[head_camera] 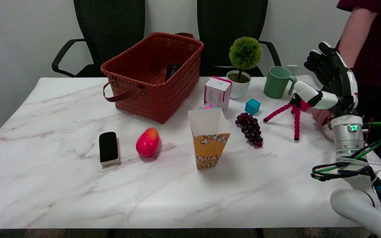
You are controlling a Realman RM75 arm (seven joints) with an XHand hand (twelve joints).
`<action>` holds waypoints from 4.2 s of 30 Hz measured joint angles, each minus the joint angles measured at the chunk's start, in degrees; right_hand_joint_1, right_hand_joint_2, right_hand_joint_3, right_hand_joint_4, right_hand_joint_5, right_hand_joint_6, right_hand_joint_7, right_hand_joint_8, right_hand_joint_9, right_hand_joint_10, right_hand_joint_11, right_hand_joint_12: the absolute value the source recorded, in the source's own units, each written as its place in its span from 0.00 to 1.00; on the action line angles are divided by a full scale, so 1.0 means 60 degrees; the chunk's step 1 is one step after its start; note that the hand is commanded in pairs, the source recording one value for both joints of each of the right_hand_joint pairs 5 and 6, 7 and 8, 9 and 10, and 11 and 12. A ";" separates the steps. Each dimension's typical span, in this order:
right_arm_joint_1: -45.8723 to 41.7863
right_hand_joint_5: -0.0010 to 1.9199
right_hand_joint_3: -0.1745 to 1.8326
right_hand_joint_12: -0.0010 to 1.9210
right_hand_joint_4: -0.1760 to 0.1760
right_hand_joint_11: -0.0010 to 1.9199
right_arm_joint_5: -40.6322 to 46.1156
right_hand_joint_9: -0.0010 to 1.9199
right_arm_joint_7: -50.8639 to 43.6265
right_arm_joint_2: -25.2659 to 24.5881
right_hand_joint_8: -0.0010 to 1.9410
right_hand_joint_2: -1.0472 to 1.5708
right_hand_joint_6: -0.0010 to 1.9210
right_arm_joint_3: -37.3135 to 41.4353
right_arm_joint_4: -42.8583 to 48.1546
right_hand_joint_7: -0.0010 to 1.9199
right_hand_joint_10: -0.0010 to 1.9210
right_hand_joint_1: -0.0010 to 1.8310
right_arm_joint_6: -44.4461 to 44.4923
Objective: Pick up the popcorn box.
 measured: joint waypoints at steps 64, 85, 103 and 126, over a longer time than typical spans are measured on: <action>0.1226 0.26 0.41 0.21 0.50 0.21 -0.1227 0.25 0.0993 -0.0599 0.30 0.28 0.26 -0.3473 0.0757 0.31 0.25 0.60 -0.1667; 0.1621 0.21 0.42 0.20 0.50 0.20 -0.1417 0.24 0.1712 -0.0677 0.29 0.28 0.21 -0.3916 -0.0258 0.29 0.24 0.61 -0.1859; 0.1689 0.17 0.38 0.20 0.50 0.20 -0.1627 0.24 0.2157 -0.0678 0.28 0.28 0.17 -0.4337 -0.0840 0.29 0.24 0.66 -0.1202; 0.1731 0.02 0.48 0.18 0.50 0.18 -0.2210 0.20 0.2280 -0.0667 0.24 0.42 0.02 -0.4643 -0.1254 0.25 0.20 0.74 -0.0846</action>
